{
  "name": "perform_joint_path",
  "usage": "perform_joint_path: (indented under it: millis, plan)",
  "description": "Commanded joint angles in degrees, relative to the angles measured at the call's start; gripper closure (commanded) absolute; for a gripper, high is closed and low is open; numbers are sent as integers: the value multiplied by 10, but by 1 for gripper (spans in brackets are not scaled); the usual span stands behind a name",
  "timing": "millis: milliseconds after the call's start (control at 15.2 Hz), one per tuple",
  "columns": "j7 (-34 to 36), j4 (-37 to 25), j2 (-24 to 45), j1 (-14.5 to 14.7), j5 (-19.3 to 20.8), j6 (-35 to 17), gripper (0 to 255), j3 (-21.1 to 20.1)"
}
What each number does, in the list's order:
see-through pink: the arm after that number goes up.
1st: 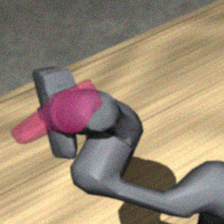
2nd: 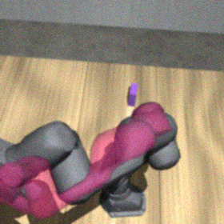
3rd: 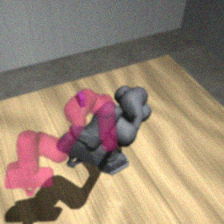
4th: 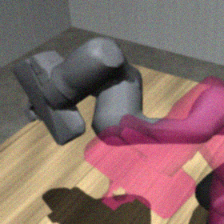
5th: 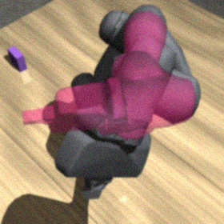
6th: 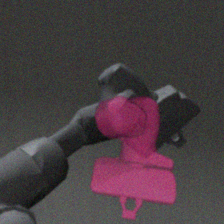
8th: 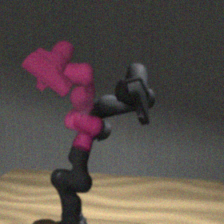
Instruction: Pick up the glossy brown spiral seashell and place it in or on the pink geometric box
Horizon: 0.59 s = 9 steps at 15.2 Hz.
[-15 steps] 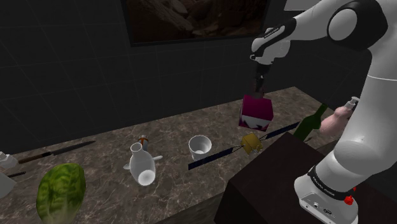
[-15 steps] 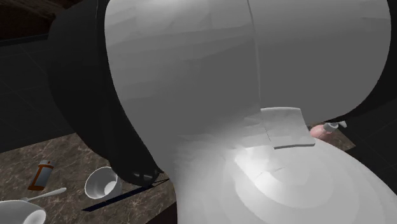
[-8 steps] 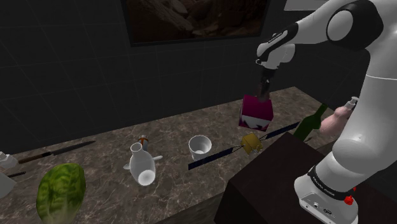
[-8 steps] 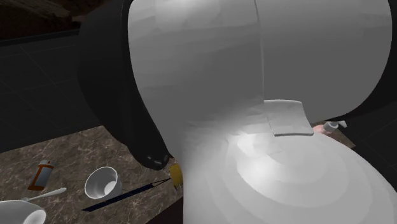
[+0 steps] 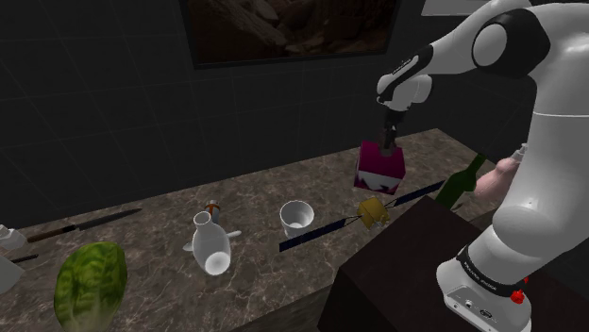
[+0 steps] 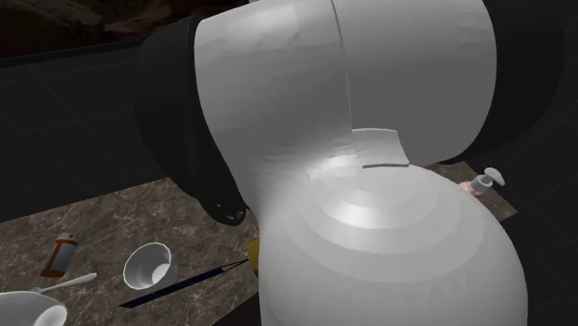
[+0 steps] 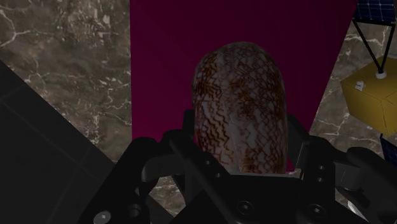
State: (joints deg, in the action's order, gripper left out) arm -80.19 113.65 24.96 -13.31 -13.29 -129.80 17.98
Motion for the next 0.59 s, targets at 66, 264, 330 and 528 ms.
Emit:
perform_joint_path:
  millis: [66, 264, 330, 528]
  plan:
    - [-1, 3, 11, -1, -3, -9, 255, -2]
    - [-1, 2, 11, -1, -3, -9, 255, -2]
    - [-1, 2, 11, -1, -3, -9, 255, -2]
    - [-1, 2, 10, -1, -3, -8, 0, -2]
